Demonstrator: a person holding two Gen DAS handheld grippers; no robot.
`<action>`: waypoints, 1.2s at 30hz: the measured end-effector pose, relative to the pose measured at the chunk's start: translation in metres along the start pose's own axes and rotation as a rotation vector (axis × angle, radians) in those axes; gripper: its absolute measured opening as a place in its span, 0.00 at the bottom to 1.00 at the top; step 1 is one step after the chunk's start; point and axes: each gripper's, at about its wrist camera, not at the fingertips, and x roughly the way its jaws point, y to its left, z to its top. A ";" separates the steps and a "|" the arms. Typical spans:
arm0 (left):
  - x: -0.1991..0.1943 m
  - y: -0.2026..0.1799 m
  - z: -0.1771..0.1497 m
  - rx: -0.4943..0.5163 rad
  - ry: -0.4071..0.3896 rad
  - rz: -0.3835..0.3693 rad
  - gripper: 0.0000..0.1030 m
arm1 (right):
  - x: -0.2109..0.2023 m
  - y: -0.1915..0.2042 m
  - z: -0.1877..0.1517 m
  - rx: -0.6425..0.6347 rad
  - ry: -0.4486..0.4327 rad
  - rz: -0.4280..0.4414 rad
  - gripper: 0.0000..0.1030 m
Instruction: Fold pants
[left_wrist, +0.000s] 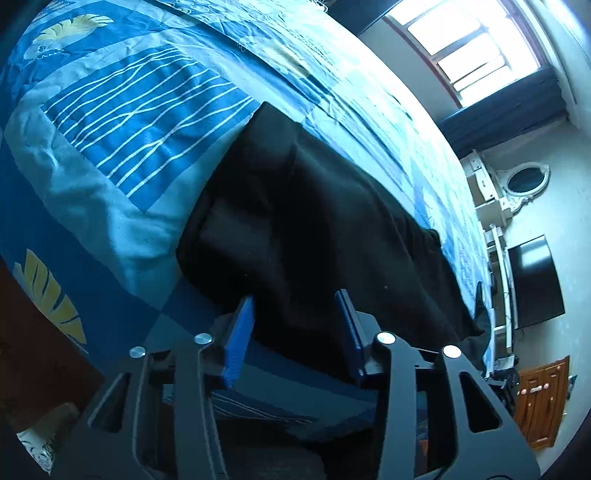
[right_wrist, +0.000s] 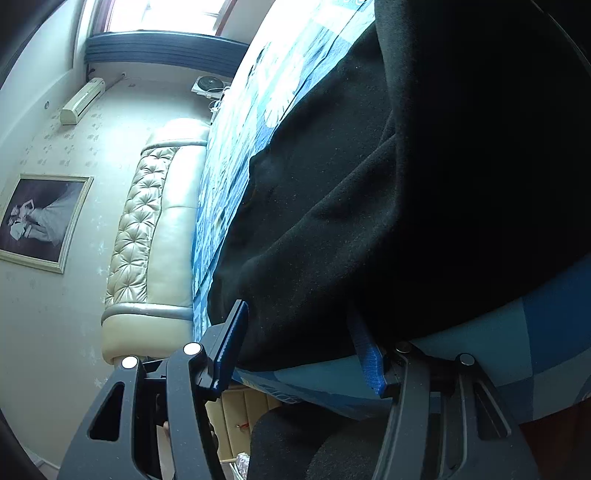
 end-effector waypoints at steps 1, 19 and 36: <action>0.001 0.001 0.000 0.003 0.001 0.022 0.27 | 0.001 0.000 0.000 0.000 -0.004 -0.007 0.53; -0.007 0.014 0.003 0.007 -0.017 0.112 0.04 | 0.005 -0.005 -0.022 -0.041 0.037 -0.083 0.08; -0.035 -0.044 -0.016 0.221 -0.173 0.159 0.66 | -0.191 -0.031 0.051 -0.145 -0.273 -0.152 0.51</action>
